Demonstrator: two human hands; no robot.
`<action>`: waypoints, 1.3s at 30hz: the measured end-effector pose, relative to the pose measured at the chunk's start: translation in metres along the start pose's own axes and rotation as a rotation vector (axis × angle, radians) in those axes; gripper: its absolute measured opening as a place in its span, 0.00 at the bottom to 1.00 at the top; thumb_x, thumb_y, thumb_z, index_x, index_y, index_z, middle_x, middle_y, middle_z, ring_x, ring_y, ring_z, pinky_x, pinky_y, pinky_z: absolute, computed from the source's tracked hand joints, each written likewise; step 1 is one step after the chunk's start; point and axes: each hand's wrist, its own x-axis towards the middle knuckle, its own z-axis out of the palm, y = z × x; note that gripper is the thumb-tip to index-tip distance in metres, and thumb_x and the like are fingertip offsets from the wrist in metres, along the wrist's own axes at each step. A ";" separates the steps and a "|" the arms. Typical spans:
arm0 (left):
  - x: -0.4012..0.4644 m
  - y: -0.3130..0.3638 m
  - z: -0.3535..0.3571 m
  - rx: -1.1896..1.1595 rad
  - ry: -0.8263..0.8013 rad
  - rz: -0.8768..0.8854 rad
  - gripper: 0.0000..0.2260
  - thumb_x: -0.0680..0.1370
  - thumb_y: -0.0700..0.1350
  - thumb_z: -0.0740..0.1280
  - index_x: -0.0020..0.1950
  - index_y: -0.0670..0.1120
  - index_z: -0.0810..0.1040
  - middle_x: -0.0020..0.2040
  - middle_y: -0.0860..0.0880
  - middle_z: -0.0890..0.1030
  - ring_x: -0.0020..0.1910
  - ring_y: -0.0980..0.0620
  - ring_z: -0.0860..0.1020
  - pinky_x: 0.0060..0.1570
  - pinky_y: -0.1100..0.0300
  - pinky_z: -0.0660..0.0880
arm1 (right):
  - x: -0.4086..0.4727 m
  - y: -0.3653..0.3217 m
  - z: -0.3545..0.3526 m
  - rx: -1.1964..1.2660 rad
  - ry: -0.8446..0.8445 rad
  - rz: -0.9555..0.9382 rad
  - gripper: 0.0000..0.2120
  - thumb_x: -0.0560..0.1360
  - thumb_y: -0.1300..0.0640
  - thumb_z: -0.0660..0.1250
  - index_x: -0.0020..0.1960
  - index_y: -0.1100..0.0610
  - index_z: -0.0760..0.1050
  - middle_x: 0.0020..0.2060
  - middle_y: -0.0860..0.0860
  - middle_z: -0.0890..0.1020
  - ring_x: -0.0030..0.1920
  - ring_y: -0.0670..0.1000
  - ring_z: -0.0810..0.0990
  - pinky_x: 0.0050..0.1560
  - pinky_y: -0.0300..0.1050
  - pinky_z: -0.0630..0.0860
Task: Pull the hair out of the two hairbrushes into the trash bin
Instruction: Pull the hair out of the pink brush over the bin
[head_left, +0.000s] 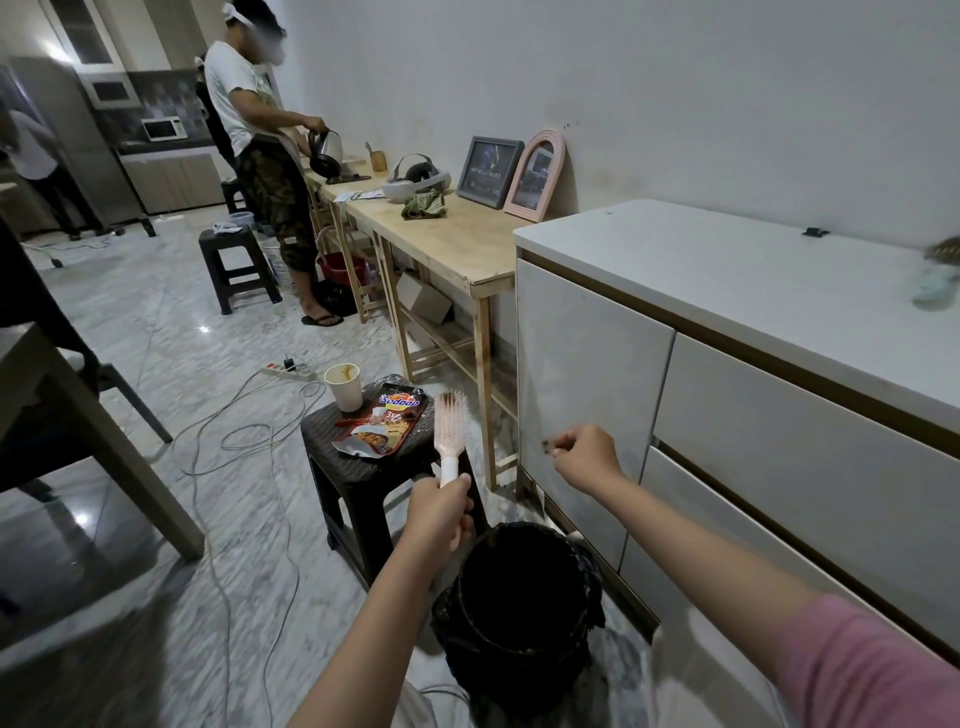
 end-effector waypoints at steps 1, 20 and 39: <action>-0.001 0.002 0.000 0.006 -0.012 -0.001 0.07 0.80 0.42 0.62 0.51 0.38 0.69 0.33 0.46 0.69 0.24 0.52 0.65 0.21 0.65 0.62 | 0.000 0.000 0.001 -0.026 -0.054 0.003 0.11 0.72 0.66 0.64 0.51 0.68 0.80 0.51 0.63 0.83 0.54 0.59 0.80 0.53 0.44 0.76; -0.034 0.022 0.012 0.157 -0.217 -0.008 0.06 0.80 0.42 0.63 0.45 0.41 0.70 0.32 0.47 0.68 0.24 0.53 0.63 0.22 0.68 0.58 | 0.006 -0.043 0.008 0.409 -0.381 0.043 0.24 0.77 0.40 0.59 0.50 0.62 0.76 0.44 0.52 0.80 0.44 0.49 0.78 0.41 0.40 0.70; -0.006 0.001 -0.007 -0.079 0.032 -0.076 0.06 0.80 0.40 0.62 0.45 0.39 0.72 0.33 0.45 0.71 0.25 0.52 0.65 0.24 0.64 0.61 | 0.008 -0.038 0.000 0.459 -0.102 -0.138 0.22 0.81 0.53 0.55 0.28 0.53 0.59 0.23 0.51 0.63 0.22 0.49 0.67 0.36 0.50 0.76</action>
